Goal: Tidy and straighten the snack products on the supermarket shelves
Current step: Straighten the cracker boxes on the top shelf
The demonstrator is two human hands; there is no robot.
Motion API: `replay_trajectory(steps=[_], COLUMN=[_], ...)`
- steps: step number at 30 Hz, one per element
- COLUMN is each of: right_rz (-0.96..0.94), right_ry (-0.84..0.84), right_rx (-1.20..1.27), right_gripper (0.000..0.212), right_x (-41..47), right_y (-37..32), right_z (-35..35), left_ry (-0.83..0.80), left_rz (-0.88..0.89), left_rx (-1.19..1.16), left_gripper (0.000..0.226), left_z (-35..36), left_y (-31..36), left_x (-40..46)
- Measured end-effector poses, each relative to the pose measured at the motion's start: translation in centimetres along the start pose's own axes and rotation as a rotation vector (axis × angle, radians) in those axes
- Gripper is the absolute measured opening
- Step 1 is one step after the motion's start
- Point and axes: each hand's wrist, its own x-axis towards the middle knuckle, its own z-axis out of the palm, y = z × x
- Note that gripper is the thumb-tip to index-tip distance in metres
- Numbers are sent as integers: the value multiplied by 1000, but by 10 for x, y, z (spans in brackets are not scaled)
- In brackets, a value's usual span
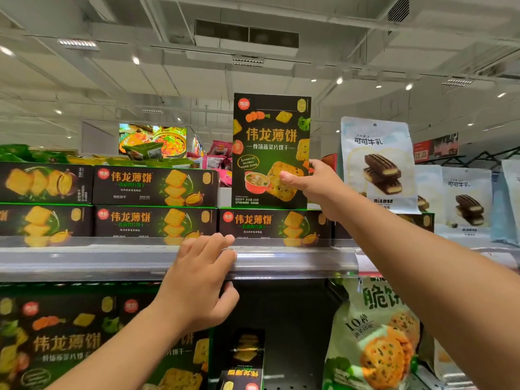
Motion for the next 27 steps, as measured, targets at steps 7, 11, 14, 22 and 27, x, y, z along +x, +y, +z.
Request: replay_trajectory(steps=[7, 11, 14, 22, 27], right_rz=[-139, -185, -224, -167, -52], right_ry=[102, 49, 14, -101, -135], right_rx=[93, 184, 195, 295, 319], right_gripper=[54, 54, 58, 60, 60], right_x=[-19, -51, -80, -152, -185], right_y=[-11, -22, -26, -4, 22], right_z=[-7, -16, -19, 17, 58], left_ry=[-97, -157, -96, 81, 36], left_rz=[-3, -68, -343, -562, -700], left_rx=[1, -172, -663, -1267, -1247], left_gripper=[39, 36, 26, 81, 49], left_z=[-6, -21, -42, -78, -82], left_y=[-1, 1, 3, -6, -14], left_x=[-2, 2, 10, 10, -20])
